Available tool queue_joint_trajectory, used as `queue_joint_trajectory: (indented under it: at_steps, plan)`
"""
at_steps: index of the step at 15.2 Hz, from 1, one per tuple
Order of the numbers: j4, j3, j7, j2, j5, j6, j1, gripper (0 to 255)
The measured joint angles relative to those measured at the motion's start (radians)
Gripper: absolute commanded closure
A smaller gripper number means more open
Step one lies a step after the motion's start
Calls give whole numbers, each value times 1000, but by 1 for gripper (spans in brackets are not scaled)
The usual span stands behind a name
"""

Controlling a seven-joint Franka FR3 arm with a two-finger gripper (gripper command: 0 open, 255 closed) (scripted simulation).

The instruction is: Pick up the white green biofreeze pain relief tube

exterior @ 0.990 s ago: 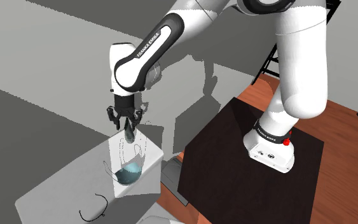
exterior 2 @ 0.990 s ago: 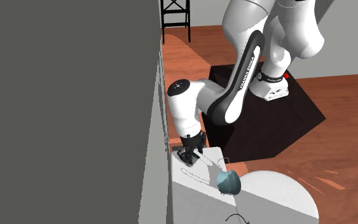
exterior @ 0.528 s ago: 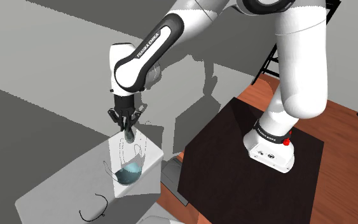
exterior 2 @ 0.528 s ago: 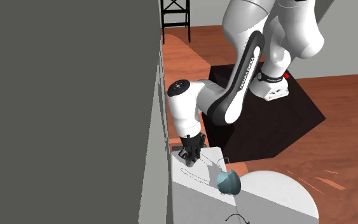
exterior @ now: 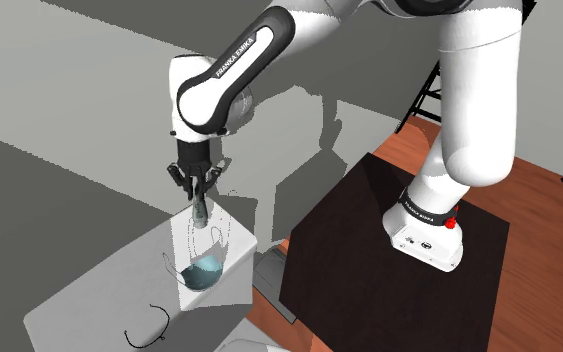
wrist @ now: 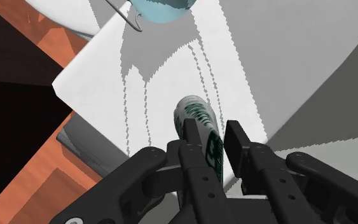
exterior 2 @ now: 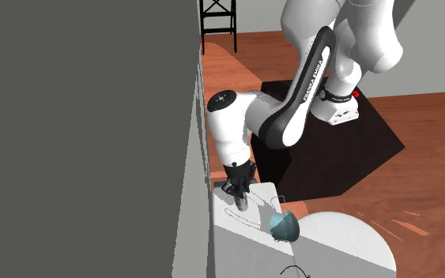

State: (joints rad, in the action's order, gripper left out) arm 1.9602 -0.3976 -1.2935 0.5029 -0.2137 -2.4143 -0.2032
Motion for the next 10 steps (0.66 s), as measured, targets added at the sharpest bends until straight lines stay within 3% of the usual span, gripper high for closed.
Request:
queue_joint_trajectory:
  at_steps: [10]
  plan:
    - [-10, -15, -14, -94, -17, 99, 17, 255]
